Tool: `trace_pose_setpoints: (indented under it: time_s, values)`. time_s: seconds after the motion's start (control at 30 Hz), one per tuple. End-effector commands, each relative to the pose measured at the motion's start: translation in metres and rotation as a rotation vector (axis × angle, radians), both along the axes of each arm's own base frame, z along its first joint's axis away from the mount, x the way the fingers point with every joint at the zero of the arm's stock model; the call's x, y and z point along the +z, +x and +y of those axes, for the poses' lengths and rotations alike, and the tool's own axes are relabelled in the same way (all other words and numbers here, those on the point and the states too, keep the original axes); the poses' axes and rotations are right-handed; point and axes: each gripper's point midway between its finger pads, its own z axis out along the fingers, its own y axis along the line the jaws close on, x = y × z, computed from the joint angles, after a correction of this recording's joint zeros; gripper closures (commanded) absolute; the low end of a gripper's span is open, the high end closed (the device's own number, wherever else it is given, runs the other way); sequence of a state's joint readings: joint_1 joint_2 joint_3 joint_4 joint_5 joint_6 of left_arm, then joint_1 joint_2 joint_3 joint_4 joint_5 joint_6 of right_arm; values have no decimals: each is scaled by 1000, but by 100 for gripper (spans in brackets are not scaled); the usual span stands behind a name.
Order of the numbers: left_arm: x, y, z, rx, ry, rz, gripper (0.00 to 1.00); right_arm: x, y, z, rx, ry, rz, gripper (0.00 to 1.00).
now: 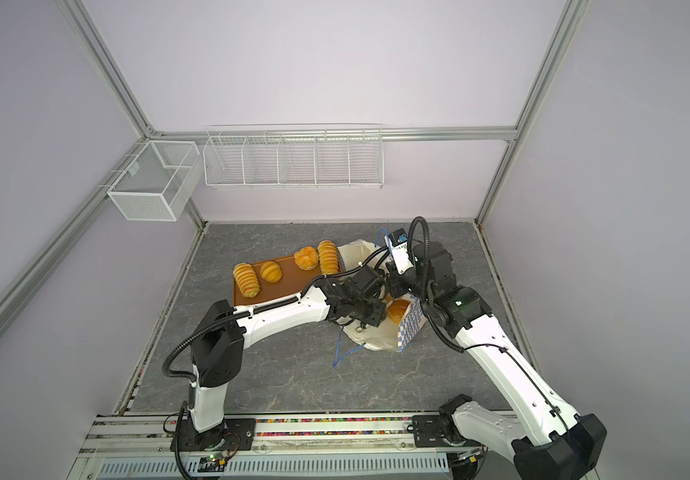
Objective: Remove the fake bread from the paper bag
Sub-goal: 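Close the left tongs on a yellow spiral bread inside the bag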
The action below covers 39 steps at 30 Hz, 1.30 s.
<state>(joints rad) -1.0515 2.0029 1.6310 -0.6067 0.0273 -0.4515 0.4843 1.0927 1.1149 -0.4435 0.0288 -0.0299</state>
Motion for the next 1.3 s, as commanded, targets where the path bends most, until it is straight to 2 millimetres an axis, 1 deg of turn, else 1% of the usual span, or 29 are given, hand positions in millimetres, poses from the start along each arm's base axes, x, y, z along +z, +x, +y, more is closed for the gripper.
trace_pose_setpoints:
  time_s: [0.0,0.2,0.33,0.43,0.53,0.73,0.87,1.07,1.17,1.27]
  values:
    - [-17,3,5,12,39,44,54,23,1,6,30,40,-61,93]
    - [-32,0,6,20,20,71,55,19,5,5,6,38,-54,93]
    - [-31,0,8,35,-28,38,55,16,8,0,-24,27,-46,93]
    - [-34,2,12,44,-16,32,55,16,9,0,-31,30,-50,93]
    - [-38,3,13,47,10,40,54,18,7,6,1,45,-53,93]
    - [-34,10,12,63,34,42,54,19,3,17,71,65,-46,93]
    - [-31,14,12,82,44,78,55,18,-2,25,118,76,-42,93]
    - [-33,18,14,89,96,128,54,18,-9,35,182,86,-44,93]
    - [-36,19,14,91,117,146,55,19,-10,37,195,89,-45,93]
    - [-34,21,13,93,117,147,57,17,-9,36,188,79,-44,93]
